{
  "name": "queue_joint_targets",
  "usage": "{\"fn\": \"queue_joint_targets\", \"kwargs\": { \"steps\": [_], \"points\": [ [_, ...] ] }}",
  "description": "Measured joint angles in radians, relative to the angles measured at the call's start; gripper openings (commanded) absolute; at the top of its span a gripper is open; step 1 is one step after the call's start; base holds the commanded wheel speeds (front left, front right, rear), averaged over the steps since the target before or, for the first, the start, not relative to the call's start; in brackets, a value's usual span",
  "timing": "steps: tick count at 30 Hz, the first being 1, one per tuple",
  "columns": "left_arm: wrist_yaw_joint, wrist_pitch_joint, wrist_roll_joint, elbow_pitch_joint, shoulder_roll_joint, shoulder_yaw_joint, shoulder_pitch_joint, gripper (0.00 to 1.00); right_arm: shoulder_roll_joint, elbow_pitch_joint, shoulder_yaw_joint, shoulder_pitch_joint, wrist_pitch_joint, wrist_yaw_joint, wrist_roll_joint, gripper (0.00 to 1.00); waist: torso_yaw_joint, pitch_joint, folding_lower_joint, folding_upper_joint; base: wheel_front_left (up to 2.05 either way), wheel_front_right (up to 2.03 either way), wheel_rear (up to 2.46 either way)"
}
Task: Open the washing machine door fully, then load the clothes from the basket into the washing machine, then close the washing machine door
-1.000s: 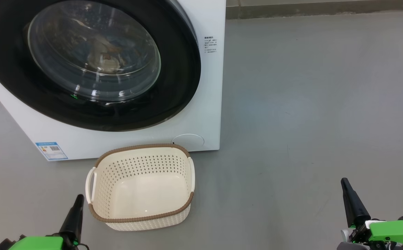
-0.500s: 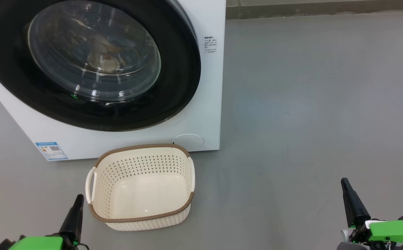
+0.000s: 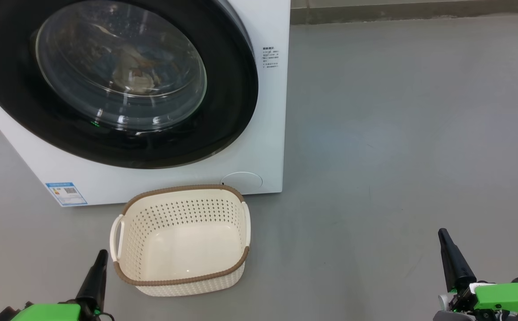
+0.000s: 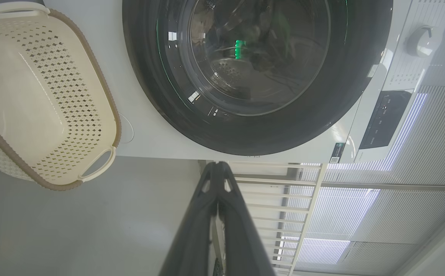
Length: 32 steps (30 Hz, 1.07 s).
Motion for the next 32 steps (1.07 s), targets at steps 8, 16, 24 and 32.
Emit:
{"fn": "queue_joint_targets", "kwargs": {
  "steps": [8,16,24,32],
  "points": [
    [0.000,0.000,0.000,0.000,0.000,0.002,0.000,0.00,0.000,0.000,0.000,0.000,0.000,0.000,0.000,0.00,0.000,0.000,0.0000,0.0000,0.00,0.00,0.00],
    [0.000,0.000,0.000,0.000,-0.001,0.004,0.000,0.00,0.000,0.000,0.000,0.000,0.000,0.000,0.000,0.00,0.000,0.000,0.0000,0.0000,0.00,0.00,0.00],
    [0.000,0.001,0.003,0.000,-0.001,0.006,0.000,0.00,0.000,0.000,0.000,0.000,0.000,0.000,0.000,0.00,0.000,0.000,0.0000,0.0000,0.00,0.00,0.00],
    [0.000,0.001,0.003,0.000,-0.002,0.007,0.000,0.00,0.000,0.000,0.000,0.000,0.000,0.000,0.000,0.00,0.000,0.000,0.0000,0.0000,0.00,0.00,0.00]
  ]
}}
